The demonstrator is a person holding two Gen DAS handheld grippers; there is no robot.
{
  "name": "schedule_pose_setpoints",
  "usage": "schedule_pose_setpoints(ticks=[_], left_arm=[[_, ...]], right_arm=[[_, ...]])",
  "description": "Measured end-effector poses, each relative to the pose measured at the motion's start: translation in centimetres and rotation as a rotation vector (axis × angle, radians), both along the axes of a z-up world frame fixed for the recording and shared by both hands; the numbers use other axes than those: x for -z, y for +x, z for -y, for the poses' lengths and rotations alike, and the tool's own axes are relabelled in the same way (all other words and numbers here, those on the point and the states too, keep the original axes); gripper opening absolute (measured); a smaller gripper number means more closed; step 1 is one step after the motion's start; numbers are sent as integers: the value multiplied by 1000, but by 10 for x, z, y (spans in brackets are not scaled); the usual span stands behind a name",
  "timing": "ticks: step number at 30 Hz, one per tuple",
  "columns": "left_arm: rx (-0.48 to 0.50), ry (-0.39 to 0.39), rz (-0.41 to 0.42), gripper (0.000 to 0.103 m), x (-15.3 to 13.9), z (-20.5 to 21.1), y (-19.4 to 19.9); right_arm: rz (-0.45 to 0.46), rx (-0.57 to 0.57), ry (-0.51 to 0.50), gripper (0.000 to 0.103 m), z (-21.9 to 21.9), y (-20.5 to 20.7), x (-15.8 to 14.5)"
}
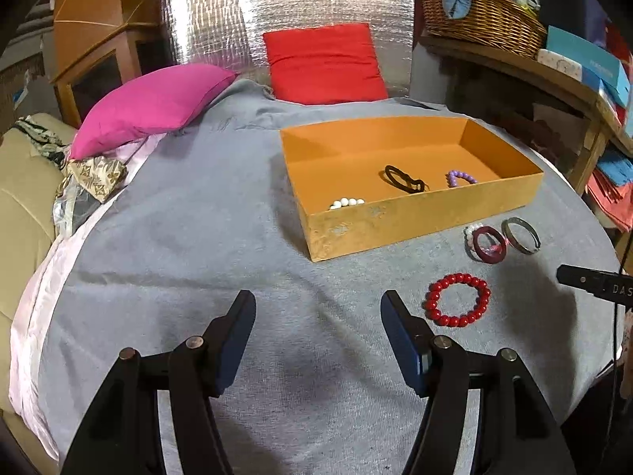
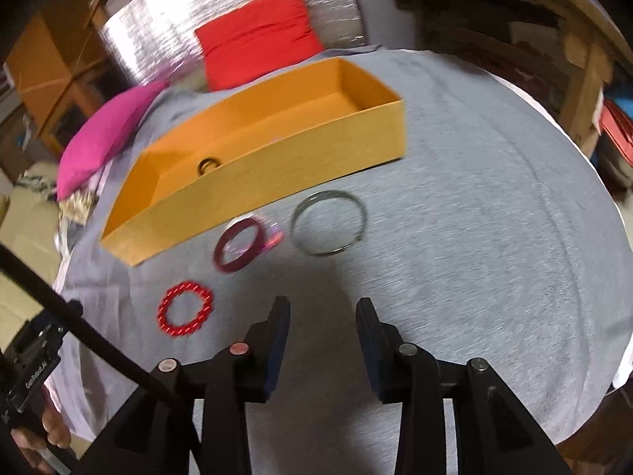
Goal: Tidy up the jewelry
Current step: 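Withdraw both tools and move right tool toward the silver bangle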
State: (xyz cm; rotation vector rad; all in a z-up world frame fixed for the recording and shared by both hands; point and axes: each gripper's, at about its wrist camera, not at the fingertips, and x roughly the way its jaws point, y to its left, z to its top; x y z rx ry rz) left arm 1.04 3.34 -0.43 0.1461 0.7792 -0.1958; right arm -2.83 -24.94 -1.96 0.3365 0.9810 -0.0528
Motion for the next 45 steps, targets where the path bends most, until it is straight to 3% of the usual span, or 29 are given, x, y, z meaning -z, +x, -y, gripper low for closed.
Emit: schedule_pose_setpoints(ticks=[7,13,27,37,45], left_arm=[[40,58,-11,67,8,16,1],[67,98,-37,67,17,30,3],[168,-14,-170,67,30,32,5],[258,-101,-229,67,33,55,8],[272,-80,-258,67,40,79,14]], right_arm=[[-35,-59,5,46,-5,12,9],[-40,-61,28,47,20,28,20],[42,-87,133,50,63,44,16],[28,-167,129,50,64,61,21],[12,-192,66,50,42,80,28]])
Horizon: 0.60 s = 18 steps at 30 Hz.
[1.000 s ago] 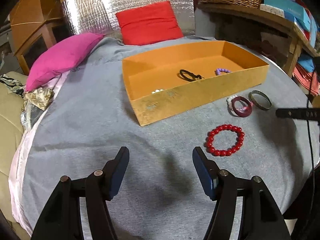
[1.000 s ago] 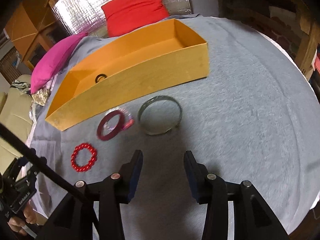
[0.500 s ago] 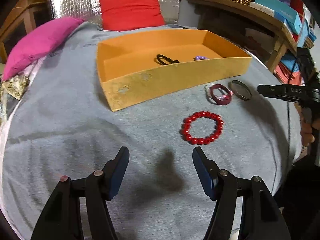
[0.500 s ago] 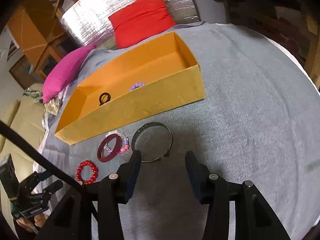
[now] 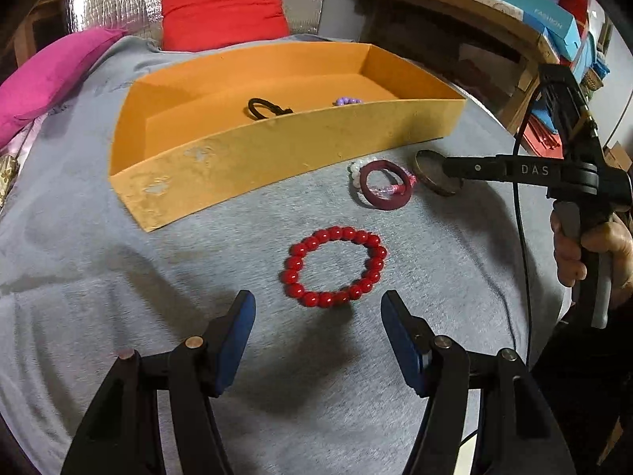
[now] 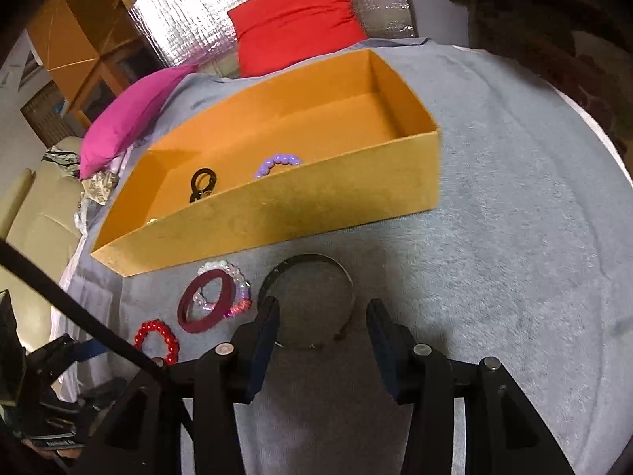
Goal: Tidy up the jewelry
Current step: 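Withdraw both tools and move right tool toward the silver bangle, then grasp red bead bracelet with left tool while right tool grasps silver bangle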
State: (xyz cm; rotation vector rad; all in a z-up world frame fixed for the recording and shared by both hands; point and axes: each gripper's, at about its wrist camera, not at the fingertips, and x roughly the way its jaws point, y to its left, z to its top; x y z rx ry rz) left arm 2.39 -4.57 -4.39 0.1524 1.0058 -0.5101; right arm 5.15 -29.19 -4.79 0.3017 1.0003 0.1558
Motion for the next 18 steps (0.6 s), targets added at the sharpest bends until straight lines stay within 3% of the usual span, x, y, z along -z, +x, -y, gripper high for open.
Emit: schedule_pose_setpoints(ticks=[2,4,5,6,9,13,18], left_arm=[[2,2,-6,67,2,2,2],[1,12,-6,67,4,4,3],[-2,14,-8,67,4,4,4],[-4,13,-11,67,5,4,5],[-10,3,-39,69,10,5,11],[-6,-3,-50,69,12,6,11],[-7,-17,-63,69,14,9,16]], right_arm=[[9,-24,-17,50,-4,1,-2],[29,-71,-17,58,-8,-1,-6],[35,-85,-24,75,-11,-1,-8],[45,-103,-49,83,-14,-4,-9],[72,-163,-101,83,-23,-10,-9],[30,-177,-175,83,-29,-2,5],[70,-183,-239,83,-33,13,10]])
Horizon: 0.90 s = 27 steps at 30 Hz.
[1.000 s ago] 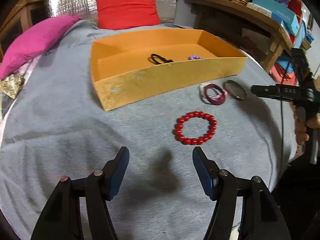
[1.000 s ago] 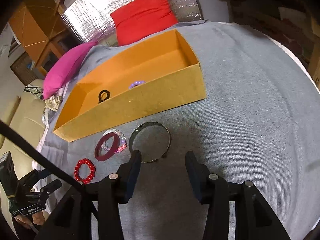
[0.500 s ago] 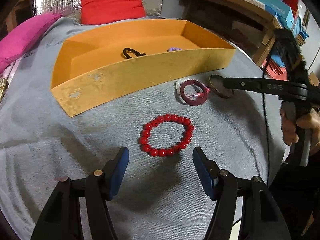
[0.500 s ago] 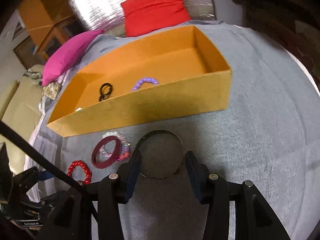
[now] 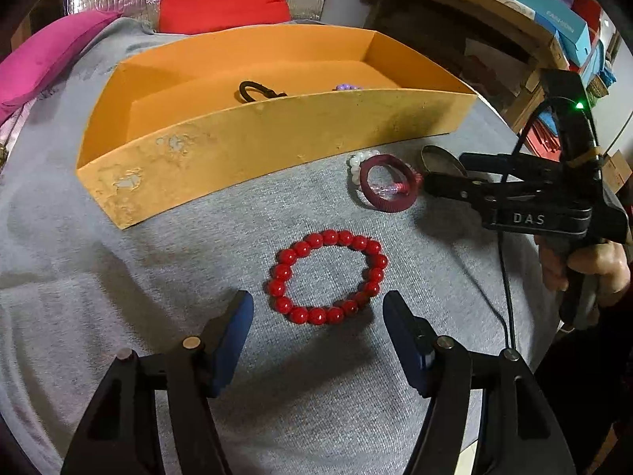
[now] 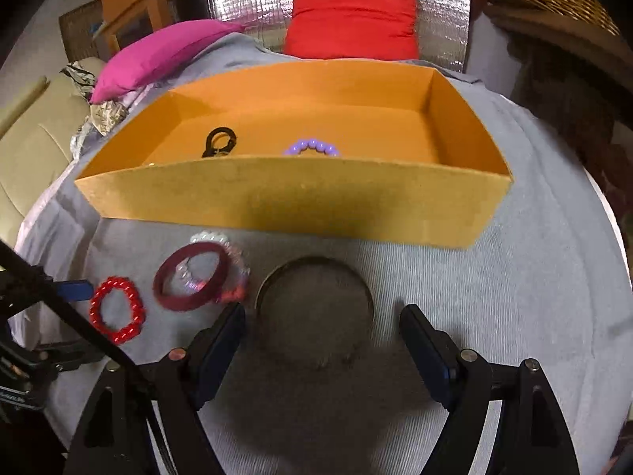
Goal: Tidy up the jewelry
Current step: 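Grasp red bead bracelet with left tool while right tool grasps silver bangle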
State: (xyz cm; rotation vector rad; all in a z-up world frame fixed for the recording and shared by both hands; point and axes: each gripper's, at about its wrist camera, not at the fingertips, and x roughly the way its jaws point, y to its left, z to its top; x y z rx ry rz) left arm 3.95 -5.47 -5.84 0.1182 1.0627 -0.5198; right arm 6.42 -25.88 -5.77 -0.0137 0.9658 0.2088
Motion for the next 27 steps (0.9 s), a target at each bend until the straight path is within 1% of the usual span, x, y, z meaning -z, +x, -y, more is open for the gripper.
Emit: schedule_pose_setpoints(ticks=[2,5,12,13,14,17,18,20,22,27], left_arm=[[4,-2,-4,69,2,3,3],[18,-5,4,69,2,7,4],[35,-31,18,69,4,13,4],[37,-34,19,67,5,14,4],[41,-34,23,58,5,15,4],[48,-28,35,42,6,13,3],[50,-31,37,38,6,11,2],[47,-29,41,24,6,8,1],[38,-28,43,18,7,4,1],[28,-41,47,17,5,0,2]], right_arm=[[9,-12,10,83,-1,5,2],[30,-26,5,65,-5,6,1],[35,-43,-12,65,-7,-2,-1],[33,-43,-14,64,-7,-4,-2],[29,-38,-15,64,-6,-5,-3],[23,-22,-5,64,-3,-8,-6],[23,-11,5,64,0,-9,-8],[24,9,40,65,7,-13,-13],[30,29,66,65,13,-15,-17],[19,56,86,65,18,-17,-19]])
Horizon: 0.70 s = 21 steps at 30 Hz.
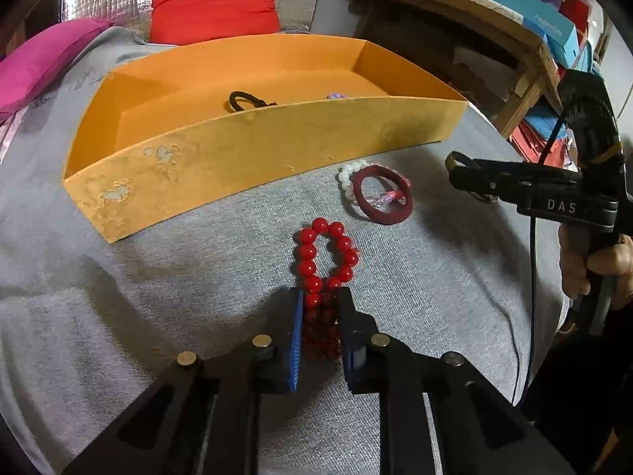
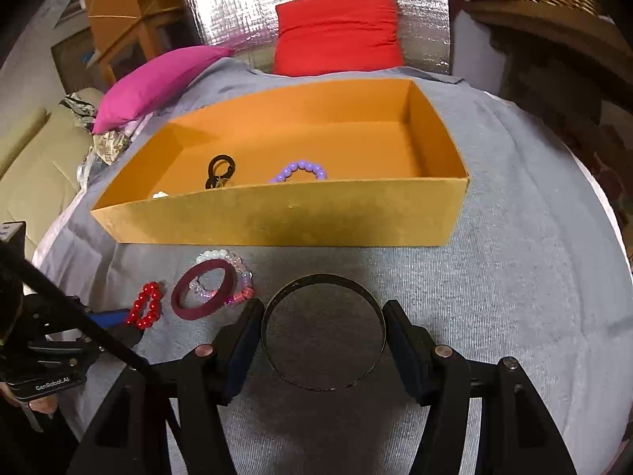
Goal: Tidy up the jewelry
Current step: 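Grasp red bead bracelet with left tool while right tool grasps silver bangle, then carry red bead bracelet and silver bangle over the orange box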
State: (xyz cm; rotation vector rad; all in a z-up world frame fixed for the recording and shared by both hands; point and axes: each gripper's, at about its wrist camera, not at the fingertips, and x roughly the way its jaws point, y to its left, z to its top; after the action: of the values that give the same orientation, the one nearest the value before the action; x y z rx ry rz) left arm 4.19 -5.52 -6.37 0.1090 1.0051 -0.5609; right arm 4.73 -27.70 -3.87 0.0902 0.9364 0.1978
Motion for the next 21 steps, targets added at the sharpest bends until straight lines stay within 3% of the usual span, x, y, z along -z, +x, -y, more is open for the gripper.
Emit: schedule_pose_setpoints(ticks=[1,21], left_arm=[[0,0,3,9,-1,0,1],[-52,-46,101,9,-38,-26,-12]], right_arm=[[-5,0,1,65,0,0,1],[-16,0,31,65,-12,-7,-2]])
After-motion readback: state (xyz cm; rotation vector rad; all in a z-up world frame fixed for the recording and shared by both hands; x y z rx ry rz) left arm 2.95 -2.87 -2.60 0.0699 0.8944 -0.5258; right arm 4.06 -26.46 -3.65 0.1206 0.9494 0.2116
